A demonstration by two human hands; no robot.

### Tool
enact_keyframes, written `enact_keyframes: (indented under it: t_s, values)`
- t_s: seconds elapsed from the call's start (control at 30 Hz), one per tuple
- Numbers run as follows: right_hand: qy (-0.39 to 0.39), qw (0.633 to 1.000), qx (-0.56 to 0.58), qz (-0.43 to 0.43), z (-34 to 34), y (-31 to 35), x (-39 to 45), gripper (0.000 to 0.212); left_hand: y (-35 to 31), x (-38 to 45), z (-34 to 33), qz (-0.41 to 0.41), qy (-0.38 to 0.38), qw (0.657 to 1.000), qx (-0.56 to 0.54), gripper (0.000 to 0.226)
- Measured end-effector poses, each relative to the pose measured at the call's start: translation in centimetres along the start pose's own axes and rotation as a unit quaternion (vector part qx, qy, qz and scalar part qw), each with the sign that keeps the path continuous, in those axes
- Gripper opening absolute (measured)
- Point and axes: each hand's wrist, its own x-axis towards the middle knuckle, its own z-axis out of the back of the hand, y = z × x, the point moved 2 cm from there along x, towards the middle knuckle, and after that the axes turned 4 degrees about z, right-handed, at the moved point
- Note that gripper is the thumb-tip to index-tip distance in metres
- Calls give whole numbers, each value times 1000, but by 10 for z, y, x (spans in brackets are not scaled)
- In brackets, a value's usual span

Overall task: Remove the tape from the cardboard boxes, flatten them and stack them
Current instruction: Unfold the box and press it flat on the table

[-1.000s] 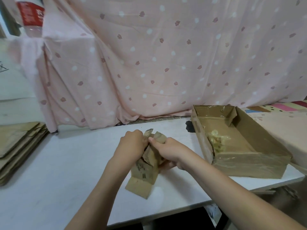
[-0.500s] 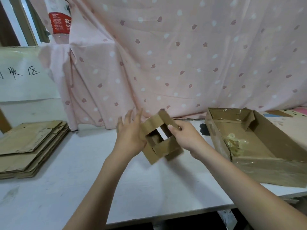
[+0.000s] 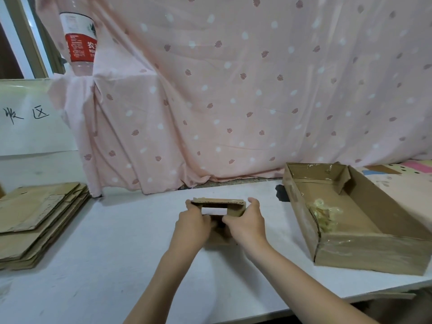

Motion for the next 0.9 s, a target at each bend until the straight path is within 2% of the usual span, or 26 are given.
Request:
enact_keyframes:
  t_s: [0.07,0.13,0.17,0.27,0.33,0.4,0.43,0.47,0.53,0.6,0.67,0.7,0.77,0.83,0.9]
  values:
    - [2,999,32,-17,1,0,2,43,5,2,5,9,18,999,-27,21]
    - [7,998,60,-21,4,0,7,14,9,1,11,19,36,997,-58,25]
    - [13,997,75,-24,6,3,8,6,10,0,14,26,45,995,-81,26]
    - [32,994,97,-34,13,3,16,21,16,1,17,68,72,981,-167,28]
    - [51,984,162,-60,20,-3,20,21,19,2,20,113,104,945,-289,41]
    - [74,951,279,-110,27,-7,23,21,23,2,21,142,135,895,-402,50]
    - [80,935,319,-133,31,-10,25,23,26,3,20,160,144,881,-422,55]
    - [79,927,331,-157,35,-14,28,33,28,4,20,174,149,873,-430,58]
    - [87,935,285,-193,36,-24,31,45,29,3,15,181,172,873,-419,57]
    - [106,951,207,-205,31,-31,28,30,28,-2,9,180,198,882,-389,52]
    - [118,959,180,-186,28,-34,26,15,28,-5,5,156,199,904,-345,40]
    - [122,962,180,-167,29,-32,25,14,27,-6,6,139,184,913,-336,33]
    - [136,969,173,-113,34,-25,27,24,26,-3,10,112,147,909,-374,27]
    - [122,979,157,-54,40,-15,30,42,24,-3,19,86,123,888,-434,40]
    - [79,978,190,-22,44,-7,33,53,23,-3,27,69,106,871,-474,50]
